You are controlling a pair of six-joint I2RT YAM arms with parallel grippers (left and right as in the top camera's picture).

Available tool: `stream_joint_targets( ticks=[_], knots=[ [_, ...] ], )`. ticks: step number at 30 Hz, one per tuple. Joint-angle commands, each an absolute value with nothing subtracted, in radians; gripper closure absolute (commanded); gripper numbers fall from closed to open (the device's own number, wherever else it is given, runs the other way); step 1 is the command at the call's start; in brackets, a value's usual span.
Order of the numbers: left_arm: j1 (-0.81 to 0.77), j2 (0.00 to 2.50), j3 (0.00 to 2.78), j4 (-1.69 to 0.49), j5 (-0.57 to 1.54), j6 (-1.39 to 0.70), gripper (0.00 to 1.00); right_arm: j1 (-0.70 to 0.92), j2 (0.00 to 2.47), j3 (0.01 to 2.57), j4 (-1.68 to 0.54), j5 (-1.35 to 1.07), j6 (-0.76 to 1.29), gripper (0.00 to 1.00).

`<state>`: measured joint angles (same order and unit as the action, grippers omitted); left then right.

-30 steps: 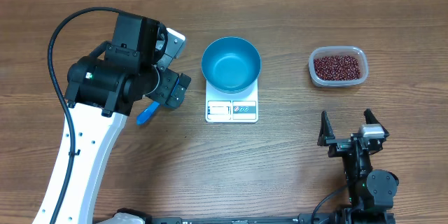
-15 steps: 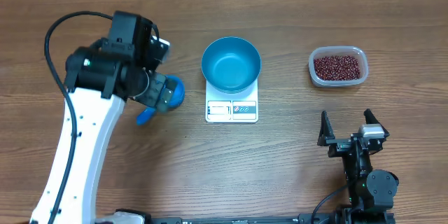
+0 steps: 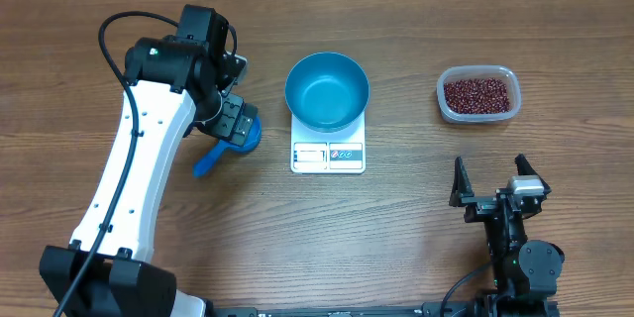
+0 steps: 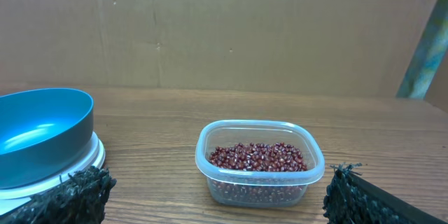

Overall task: Scoop item into bowl and weigh 150g on scale
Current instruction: 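Move the left gripper over the blue scoop's handle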

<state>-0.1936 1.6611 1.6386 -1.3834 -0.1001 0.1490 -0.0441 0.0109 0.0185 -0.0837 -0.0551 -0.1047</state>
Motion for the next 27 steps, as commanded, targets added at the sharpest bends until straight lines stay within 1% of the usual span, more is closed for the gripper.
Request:
stream_joint_targets(
  ticks=[1,4,13,17,20,21,27],
  knots=[
    [-0.189,1.674,1.644,-1.388,-0.094,0.157,0.01,-0.038,0.003,0.008,-0.080,-0.053,-0.101,0.00],
    [-0.188,1.682,1.644,-1.384,-0.156,0.153,0.01,-0.038,0.003,0.008,-0.080,-0.053,-0.101,0.00],
    [-0.188,1.723,1.640,-1.388,-0.160,0.154,0.00,-0.038,0.003,0.008,-0.080,-0.053,-0.101,0.00],
    [-0.188,1.751,1.606,-1.386,-0.145,0.160,0.09,-0.038,0.003,0.008,-0.080,-0.053,-0.101,0.00],
    [-0.188,1.762,1.560,-1.356,-0.143,0.161,0.21,-0.038,0.003,0.008,-0.080,-0.053,-0.101,0.00],
    [-0.188,1.762,1.545,-1.343,-0.140,0.161,0.22,-0.038,0.003,0.008,-0.080,-0.053,-0.101,0.00],
    [-0.188,1.762,1.424,-1.251,-0.141,0.165,0.22,-0.038,0.003,0.008,-0.080,-0.054,-0.101,0.00]
  ],
)
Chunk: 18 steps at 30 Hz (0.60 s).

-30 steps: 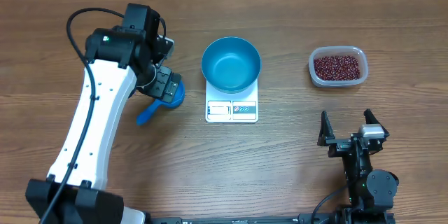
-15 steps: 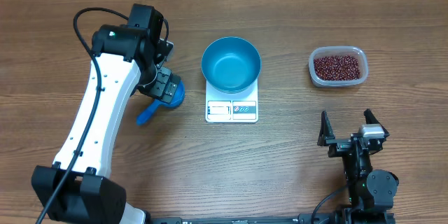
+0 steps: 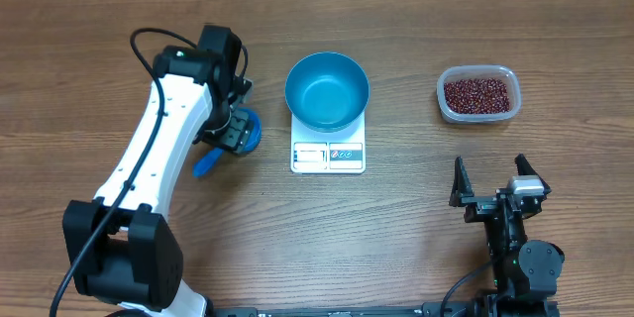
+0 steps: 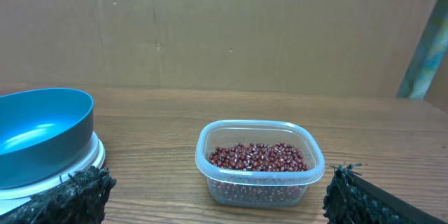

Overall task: Scoop item into bowl and weigh 150g on scale
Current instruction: 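Move the left gripper over the blue scoop's handle, then close the left gripper on the blue scoop handle and lift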

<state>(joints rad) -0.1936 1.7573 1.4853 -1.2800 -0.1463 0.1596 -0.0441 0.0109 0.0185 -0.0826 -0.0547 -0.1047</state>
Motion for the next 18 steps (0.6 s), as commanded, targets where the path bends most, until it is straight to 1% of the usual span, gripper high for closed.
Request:
stream_joint_targets(
  ticks=[1,4,8,18],
  knots=[
    [-0.188,1.762,1.399,-1.230,-0.141,0.165,0.22,-0.038,0.003,0.008,-0.080,-0.053,-0.101,0.00],
    [-0.188,1.762,1.334,-1.169,-0.157,0.164,0.23,-0.038,0.003,0.008,-0.080,-0.053,-0.101,0.00],
    [-0.176,1.762,1.246,-1.070,-0.171,0.165,0.22,-0.038,0.003,0.008,-0.080,-0.053,-0.101,0.00],
    [-0.096,1.763,1.214,-0.939,-0.130,0.161,0.21,-0.038,0.003,0.008,-0.080,-0.053,-0.101,0.00]
  ],
)
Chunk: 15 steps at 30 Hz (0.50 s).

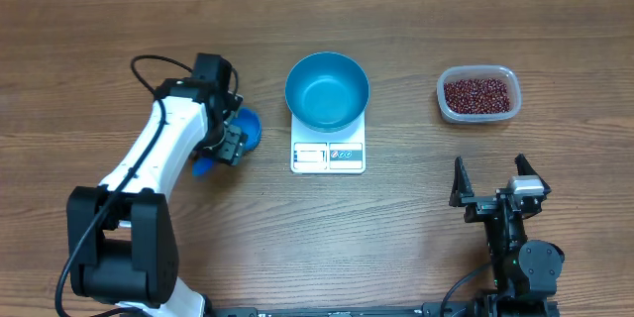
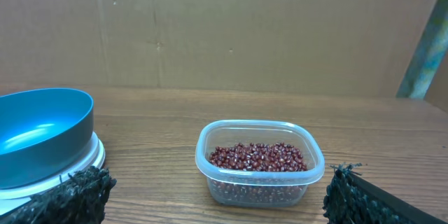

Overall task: Scoop item into bowl and weigh 150g on scale
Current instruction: 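Close the left gripper on the blue scoop handle and lift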

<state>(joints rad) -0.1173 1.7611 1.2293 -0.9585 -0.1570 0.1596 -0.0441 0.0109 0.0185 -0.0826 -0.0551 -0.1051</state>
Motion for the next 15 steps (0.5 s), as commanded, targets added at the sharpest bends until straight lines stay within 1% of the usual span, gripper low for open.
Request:
stream_joint_targets(
  ticks=[1,4,8,11,13,15],
  knots=[
    [-0.092,1.763,1.214,-0.930,-0.113,0.161,0.21,-0.038,0.003,0.008,-0.080,-0.053,-0.101,0.00],
    [-0.092,1.764,1.214,-0.906,-0.062,0.174,0.21,-0.038,0.003,0.008,-0.080,-0.053,-0.101,0.00],
    [-0.094,1.778,1.214,-0.901,-0.054,0.180,0.21,-0.038,0.003,0.008,-0.080,-0.053,-0.101,0.00],
    [-0.094,1.814,1.214,-0.908,-0.031,0.205,0.26,-0.038,0.003,0.008,-0.080,-0.053,-0.101,0.00],
    [-0.094,1.839,1.214,-0.907,-0.026,0.211,0.31,-0.038,0.003,0.008,-0.080,-0.053,-0.101,0.00],
    [-0.095,1.852,1.214,-0.900,-0.027,0.215,0.32,-0.038,0.003,0.008,-0.080,-0.053,-0.101,0.00]
  ],
)
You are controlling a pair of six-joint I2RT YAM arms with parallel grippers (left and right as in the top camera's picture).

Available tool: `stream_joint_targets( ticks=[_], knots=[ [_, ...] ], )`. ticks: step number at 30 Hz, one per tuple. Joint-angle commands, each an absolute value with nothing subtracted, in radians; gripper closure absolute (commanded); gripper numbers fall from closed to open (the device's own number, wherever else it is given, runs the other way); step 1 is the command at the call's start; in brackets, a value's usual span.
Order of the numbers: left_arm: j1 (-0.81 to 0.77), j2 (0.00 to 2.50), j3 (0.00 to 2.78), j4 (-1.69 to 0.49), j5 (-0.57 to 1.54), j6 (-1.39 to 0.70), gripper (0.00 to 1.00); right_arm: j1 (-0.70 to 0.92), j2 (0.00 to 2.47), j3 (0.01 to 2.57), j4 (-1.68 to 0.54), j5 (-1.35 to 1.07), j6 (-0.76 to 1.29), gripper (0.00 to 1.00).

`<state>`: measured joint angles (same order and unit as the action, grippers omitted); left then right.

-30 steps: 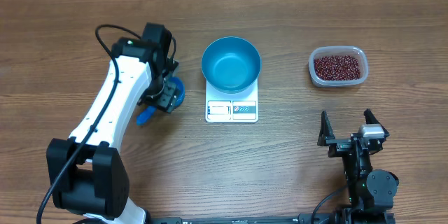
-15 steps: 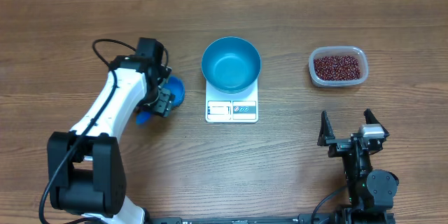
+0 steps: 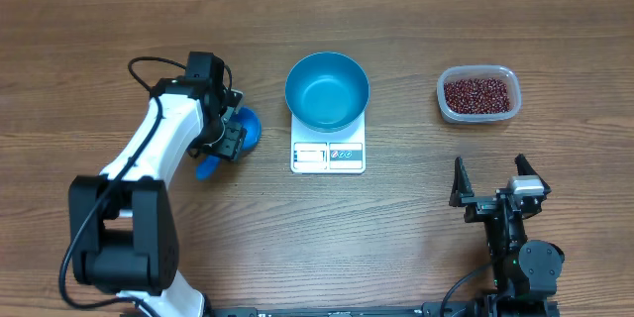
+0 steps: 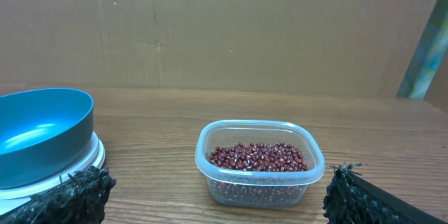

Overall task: Scoop item into bowl and weigh 150g on scale
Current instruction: 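Close the left gripper on the blue scoop handle and lift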

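A blue bowl [image 3: 327,87] sits on the white scale [image 3: 328,156] at mid-table; it also shows as the blue bowl [image 4: 35,133] on the scale [image 4: 91,157] in the right wrist view. A clear tub of red beans [image 3: 477,95] stands at the right, seen close as the tub [image 4: 259,161]. Left of the scale lies a blue scoop [image 3: 248,129] with its handle [image 3: 205,167] pointing near-left. My left gripper [image 3: 226,140] is down on the scoop, its jaws hidden by its own body. Near the front edge my right gripper [image 3: 489,170] stands open, as does the right gripper [image 4: 217,192] facing the tub.
Bare wooden table [image 3: 416,228] lies between the scale and my right gripper. A cardboard wall [image 4: 231,28] stands behind the table's far edge. The left arm's white link [image 3: 149,154] stretches from the near-left corner toward the scoop.
My left arm has shifted a little to the left over the scoop. The scoop, bowl, tub and right gripper are where they were.
My left gripper was over the scoop left of the scale, with the arm held high. At each later moment the arm looked smaller and its wrist sat further left, the gripper staying on the scoop. The scoop stayed put. My right arm never moved.
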<state>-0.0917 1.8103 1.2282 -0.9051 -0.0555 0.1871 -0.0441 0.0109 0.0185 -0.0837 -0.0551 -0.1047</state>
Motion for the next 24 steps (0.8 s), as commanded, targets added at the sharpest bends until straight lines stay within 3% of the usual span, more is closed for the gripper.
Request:
stream_joint_targets(
  ticks=[1,12,24],
  knots=[
    [-0.095,1.855,1.214,-0.894,-0.029,0.223,0.32,-0.038,0.003,0.008,-0.080,-0.053,-0.101,0.00],
    [-0.095,1.856,1.227,-0.878,-0.060,0.240,0.35,-0.038,0.003,0.008,-0.080,-0.053,-0.101,0.00],
    [-0.106,1.853,1.387,-0.966,-0.055,0.249,0.29,-0.038,0.003,0.008,-0.080,-0.053,-0.101,0.00]
  ],
)
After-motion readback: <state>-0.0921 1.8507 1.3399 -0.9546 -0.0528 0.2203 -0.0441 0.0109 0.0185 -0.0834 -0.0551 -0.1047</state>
